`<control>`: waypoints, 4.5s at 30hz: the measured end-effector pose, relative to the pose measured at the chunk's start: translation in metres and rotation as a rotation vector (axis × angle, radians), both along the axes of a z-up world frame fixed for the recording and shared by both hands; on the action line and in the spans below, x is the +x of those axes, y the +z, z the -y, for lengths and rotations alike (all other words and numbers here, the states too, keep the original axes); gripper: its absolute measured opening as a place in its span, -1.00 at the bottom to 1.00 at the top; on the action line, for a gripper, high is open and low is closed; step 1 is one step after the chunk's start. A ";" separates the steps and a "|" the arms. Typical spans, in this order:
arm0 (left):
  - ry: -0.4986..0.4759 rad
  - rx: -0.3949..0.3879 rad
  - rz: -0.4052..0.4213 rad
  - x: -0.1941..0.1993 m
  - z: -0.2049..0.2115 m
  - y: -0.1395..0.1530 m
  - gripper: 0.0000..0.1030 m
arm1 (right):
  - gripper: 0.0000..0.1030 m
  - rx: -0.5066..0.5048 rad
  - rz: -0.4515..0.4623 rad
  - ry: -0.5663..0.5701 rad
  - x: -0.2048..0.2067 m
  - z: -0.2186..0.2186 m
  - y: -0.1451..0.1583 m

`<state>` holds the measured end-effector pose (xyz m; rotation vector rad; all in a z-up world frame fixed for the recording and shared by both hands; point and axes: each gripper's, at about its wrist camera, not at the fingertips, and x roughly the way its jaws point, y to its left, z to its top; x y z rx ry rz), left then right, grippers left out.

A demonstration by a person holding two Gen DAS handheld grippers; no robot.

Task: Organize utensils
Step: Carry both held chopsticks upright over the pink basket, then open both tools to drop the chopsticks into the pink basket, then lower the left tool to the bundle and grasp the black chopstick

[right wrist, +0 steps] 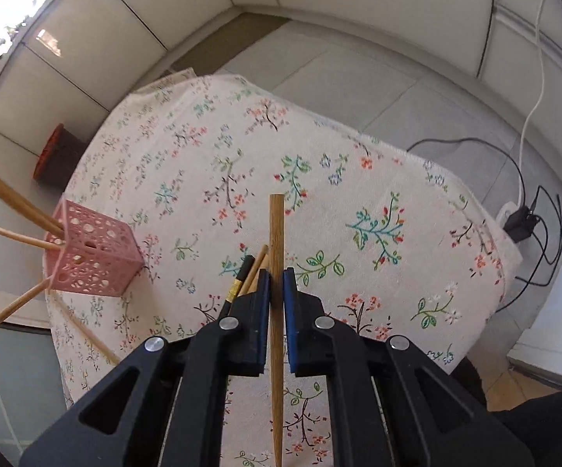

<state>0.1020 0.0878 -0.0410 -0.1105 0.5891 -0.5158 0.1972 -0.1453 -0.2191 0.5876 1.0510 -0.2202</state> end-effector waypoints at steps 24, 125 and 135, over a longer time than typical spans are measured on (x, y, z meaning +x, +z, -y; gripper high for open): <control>0.377 0.181 -0.529 0.150 0.054 -0.157 -0.16 | -0.85 0.061 0.153 0.050 -0.020 0.044 0.036; -0.170 0.456 -0.430 0.090 0.146 -0.147 0.86 | 0.87 -0.043 0.253 -0.009 -0.029 0.082 0.093; -0.399 0.428 -0.433 0.115 0.189 -0.182 0.56 | 0.87 0.275 0.031 -0.126 -0.034 0.122 0.028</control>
